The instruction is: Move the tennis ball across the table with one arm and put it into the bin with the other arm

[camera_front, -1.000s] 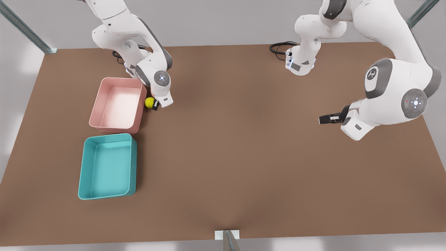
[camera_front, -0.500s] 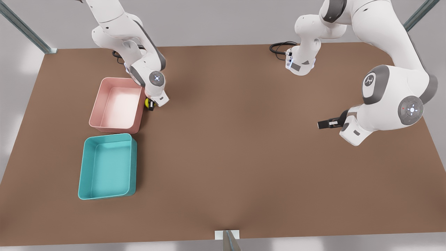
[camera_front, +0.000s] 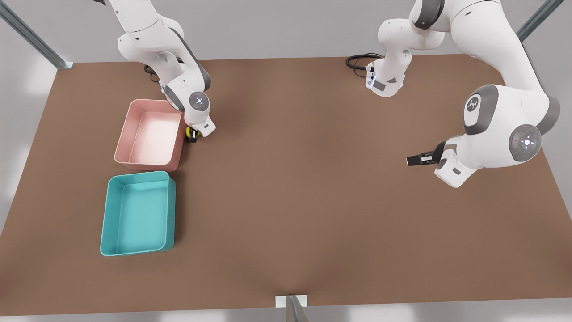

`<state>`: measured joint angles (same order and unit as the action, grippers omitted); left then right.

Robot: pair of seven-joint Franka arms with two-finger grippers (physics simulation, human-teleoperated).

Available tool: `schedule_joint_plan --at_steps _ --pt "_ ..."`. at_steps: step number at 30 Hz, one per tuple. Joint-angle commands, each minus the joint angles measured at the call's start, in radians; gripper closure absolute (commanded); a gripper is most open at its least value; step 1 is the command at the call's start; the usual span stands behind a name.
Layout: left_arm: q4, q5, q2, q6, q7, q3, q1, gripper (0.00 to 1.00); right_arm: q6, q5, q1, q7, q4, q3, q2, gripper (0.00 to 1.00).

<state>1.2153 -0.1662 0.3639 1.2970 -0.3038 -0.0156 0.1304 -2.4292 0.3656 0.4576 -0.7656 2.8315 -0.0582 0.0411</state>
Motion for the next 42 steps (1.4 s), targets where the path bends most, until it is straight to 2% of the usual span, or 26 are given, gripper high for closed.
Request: schedule_joint_plan --at_steps 1,22,27,29,42 --pt "0.0 0.001 -0.002 -0.001 -0.012 0.0 0.0 0.0 -0.013 -0.001 0.001 0.038 0.002 0.0 -0.001 0.0" --pt "0.003 0.002 0.001 0.001 -0.012 0.002 0.005 0.0 -0.047 0.029 -0.011 0.112 0.023 0.008 -0.061 0.0" --pt "0.003 0.002 0.007 0.001 -0.011 0.0 0.003 0.0 -0.06 0.061 -0.019 0.112 0.02 0.032 -0.086 0.0" --pt "0.003 0.002 0.007 0.001 -0.011 0.002 0.005 0.0 -0.067 0.118 -0.02 0.112 0.017 0.081 -0.092 0.0" --pt "0.003 0.002 0.009 0.001 -0.012 0.0 0.003 0.0 -0.083 0.121 -0.005 0.147 -0.01 0.078 -0.128 0.0"
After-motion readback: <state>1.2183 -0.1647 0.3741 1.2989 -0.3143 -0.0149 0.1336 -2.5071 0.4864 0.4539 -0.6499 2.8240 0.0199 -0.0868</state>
